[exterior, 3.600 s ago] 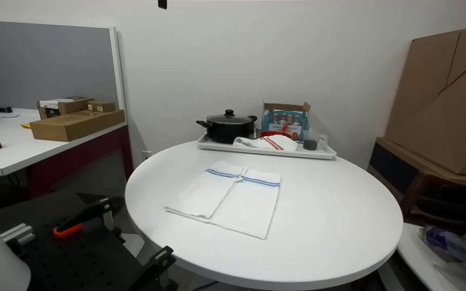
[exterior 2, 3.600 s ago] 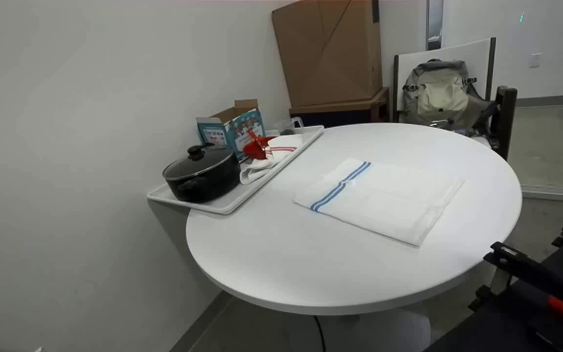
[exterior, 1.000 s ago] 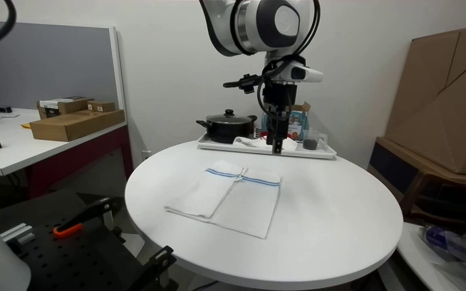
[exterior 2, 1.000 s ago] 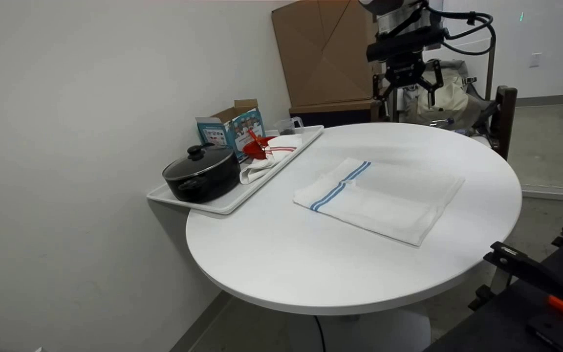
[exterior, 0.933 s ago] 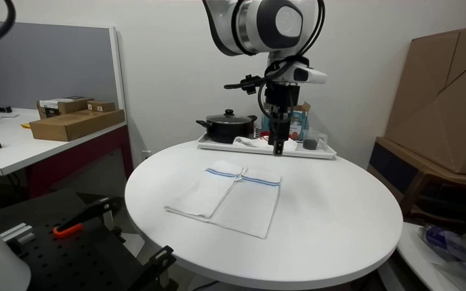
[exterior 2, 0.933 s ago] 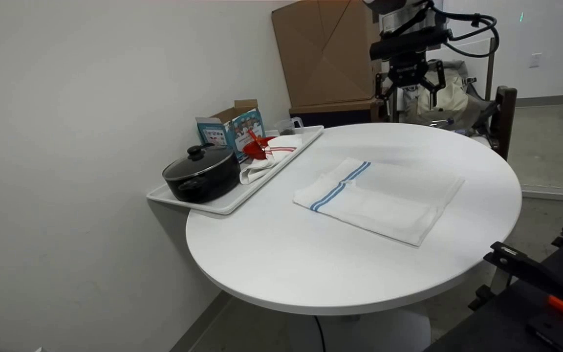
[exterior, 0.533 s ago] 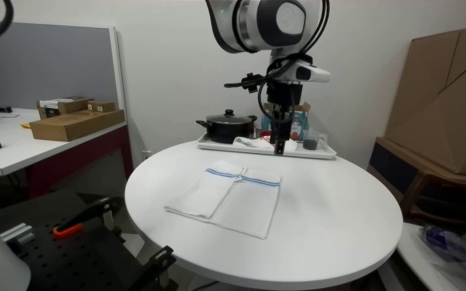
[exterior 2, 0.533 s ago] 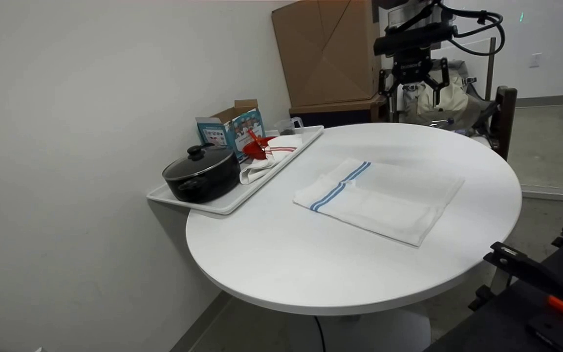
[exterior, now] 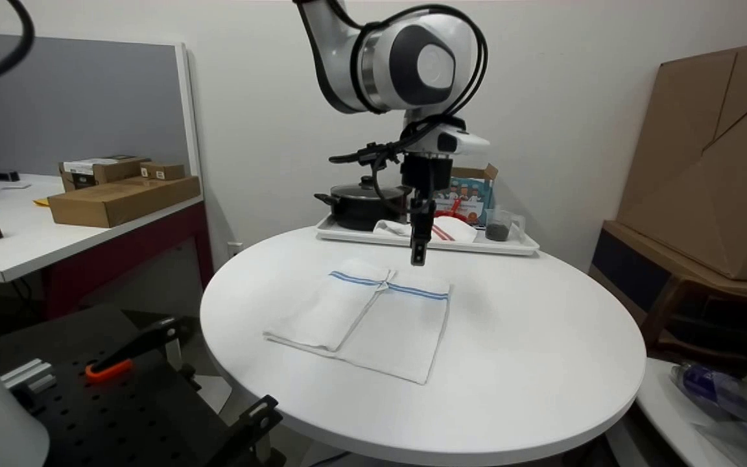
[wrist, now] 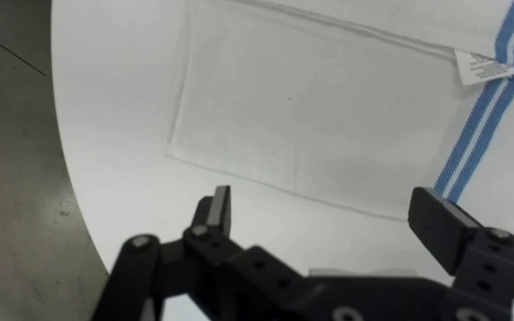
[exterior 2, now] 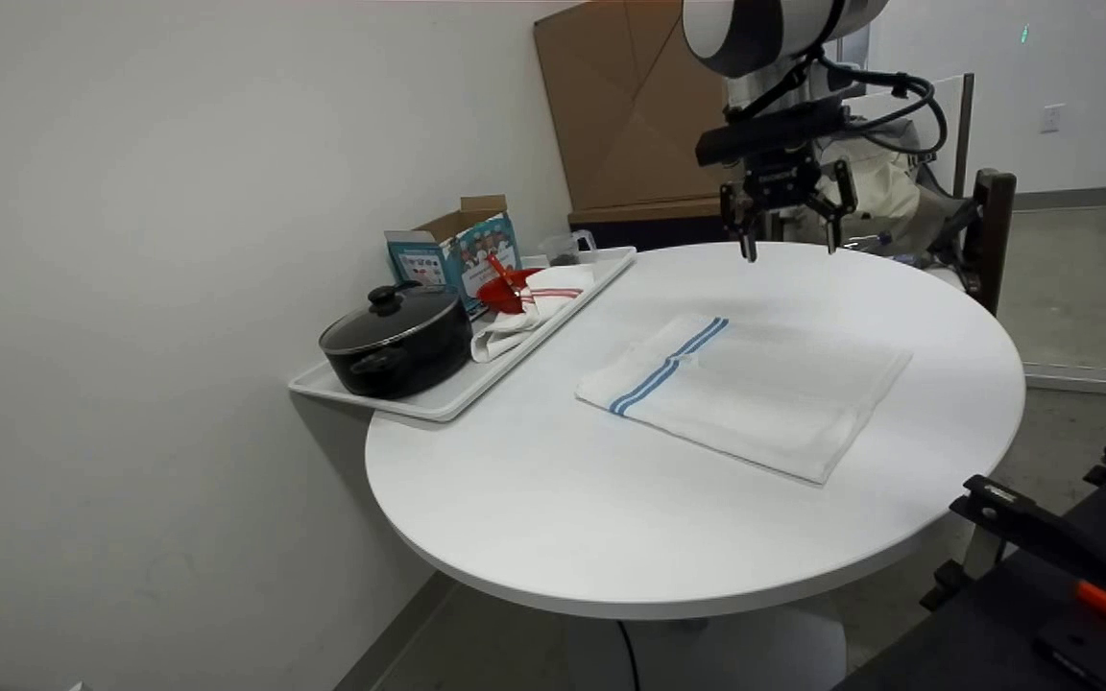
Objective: Fold the towel
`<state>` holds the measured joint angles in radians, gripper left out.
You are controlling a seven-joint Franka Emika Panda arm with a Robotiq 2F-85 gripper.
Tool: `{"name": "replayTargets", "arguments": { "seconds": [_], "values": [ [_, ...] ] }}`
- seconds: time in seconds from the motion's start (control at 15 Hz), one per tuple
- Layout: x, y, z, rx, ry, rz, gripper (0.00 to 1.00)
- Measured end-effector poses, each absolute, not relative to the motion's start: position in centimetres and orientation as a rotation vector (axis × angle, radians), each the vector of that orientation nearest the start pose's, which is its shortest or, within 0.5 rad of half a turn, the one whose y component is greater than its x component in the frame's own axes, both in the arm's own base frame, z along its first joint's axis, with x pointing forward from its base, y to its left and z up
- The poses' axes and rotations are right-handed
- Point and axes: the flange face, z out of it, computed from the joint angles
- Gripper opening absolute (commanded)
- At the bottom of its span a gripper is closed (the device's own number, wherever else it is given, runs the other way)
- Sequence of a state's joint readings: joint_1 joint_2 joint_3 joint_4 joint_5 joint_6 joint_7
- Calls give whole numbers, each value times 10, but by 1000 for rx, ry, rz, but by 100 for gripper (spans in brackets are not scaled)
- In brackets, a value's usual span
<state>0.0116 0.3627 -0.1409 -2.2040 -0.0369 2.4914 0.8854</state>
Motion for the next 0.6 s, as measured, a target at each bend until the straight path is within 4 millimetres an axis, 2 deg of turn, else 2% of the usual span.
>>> {"name": "replayTargets", "arguments": {
  "seconds": [0.27,0.6],
  "values": [
    [538,-60,183,-2937,1476,143,100],
    [536,-72,179,-2872,1653,158,100]
  ]
}}
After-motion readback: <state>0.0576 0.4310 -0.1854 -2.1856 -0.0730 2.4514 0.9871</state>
